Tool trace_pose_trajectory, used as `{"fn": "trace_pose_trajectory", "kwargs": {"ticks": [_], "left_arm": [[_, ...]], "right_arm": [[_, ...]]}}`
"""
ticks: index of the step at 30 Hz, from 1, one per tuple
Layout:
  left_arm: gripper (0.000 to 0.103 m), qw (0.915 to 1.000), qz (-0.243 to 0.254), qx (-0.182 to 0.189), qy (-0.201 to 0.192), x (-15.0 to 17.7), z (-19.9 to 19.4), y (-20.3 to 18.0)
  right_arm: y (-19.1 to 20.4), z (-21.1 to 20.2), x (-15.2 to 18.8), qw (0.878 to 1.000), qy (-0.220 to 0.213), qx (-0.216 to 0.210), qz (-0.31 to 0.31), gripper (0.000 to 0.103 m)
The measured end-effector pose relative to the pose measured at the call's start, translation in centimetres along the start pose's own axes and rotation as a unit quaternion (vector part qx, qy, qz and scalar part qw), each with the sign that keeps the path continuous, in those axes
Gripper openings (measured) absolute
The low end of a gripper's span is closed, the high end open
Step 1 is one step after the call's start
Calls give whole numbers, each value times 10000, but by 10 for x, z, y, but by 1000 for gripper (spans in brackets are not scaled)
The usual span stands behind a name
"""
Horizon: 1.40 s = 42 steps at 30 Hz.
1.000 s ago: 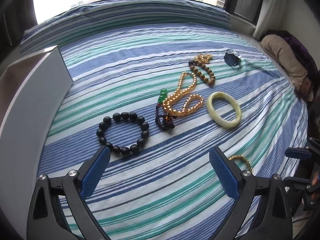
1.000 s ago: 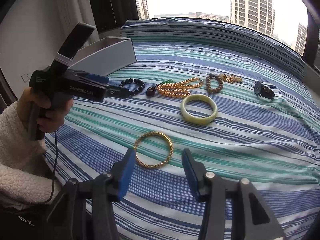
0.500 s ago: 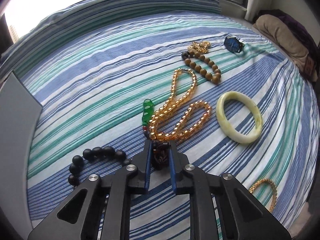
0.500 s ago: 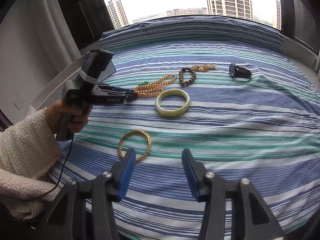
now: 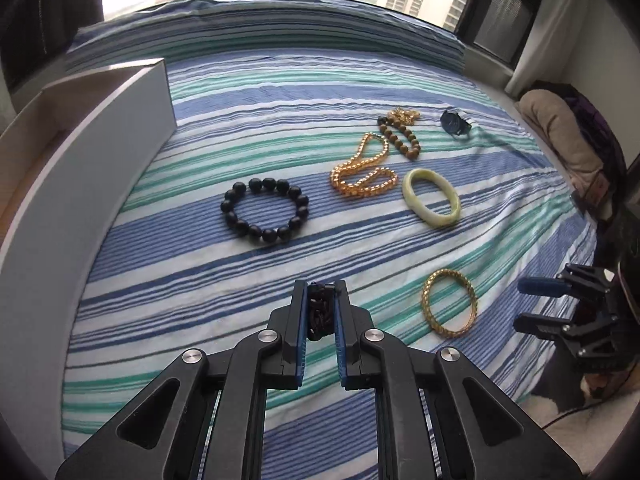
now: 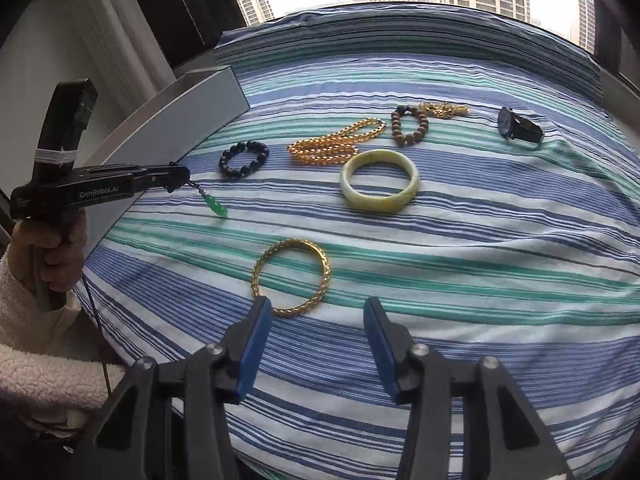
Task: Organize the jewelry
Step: 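Carry the pendant toward the white box with the left tool while the right tool grasps the gold bangle, then lower both tools into the white box and open them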
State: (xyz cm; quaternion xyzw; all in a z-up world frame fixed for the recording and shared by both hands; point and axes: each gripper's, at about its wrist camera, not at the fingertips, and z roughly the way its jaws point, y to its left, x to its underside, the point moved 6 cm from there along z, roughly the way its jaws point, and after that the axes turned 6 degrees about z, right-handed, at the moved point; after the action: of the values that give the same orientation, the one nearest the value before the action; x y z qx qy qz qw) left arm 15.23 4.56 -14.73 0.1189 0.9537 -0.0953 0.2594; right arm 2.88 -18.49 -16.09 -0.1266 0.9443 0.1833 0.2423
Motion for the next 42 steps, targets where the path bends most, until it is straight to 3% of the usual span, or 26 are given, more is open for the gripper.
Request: {"fn": "trace_pose_trajectory", "kwargs": {"ticks": [4, 9, 10, 12, 16, 23, 26, 31, 33, 37, 42], "left_arm": [[10, 9996, -223, -101, 115, 28, -10, 7], [10, 9988, -425, -193, 141, 47, -20, 11], [10, 9987, -466, -186, 122, 48, -22, 12], [10, 9982, -576, -124, 60, 50, -26, 12], [10, 9972, -731, -26, -166, 46, -50, 15], [10, 9882, -1180, 166, -958, 26, -142, 45], [10, 9795, -1509, -125, -1329, 22, -191, 80], [10, 9632, -1906, -1056, -1571, 24, -240, 152], [10, 9566, -2124, -1330, -1487, 28, -242, 182], [10, 9451, -2506, -1658, -1284, 43, -233, 230], [10, 9333, -2934, -1843, -942, 71, -210, 263]], "right_arm": [[42, 34, -3, 9968, 266, -207, -728, 49], [56, 74, 0, 9899, 831, -137, -1144, 46], [59, 75, -1, 9888, 776, -67, -1275, 40], [61, 77, -2, 9862, 866, 58, -1407, 5], [60, 68, -9, 9881, 916, 2, -1235, 5], [90, 12, -61, 9918, 399, -879, -833, 5], [126, -5, -95, 9872, 138, -1209, -1035, 5], [213, -13, -155, 9725, -220, -1733, -1543, 5], [249, -7, -178, 9666, -361, -1813, -1772, 5], [316, 26, -213, 9597, -238, -2014, -1947, 5], [387, 87, -213, 9527, 347, -2216, -2050, 5]]}}
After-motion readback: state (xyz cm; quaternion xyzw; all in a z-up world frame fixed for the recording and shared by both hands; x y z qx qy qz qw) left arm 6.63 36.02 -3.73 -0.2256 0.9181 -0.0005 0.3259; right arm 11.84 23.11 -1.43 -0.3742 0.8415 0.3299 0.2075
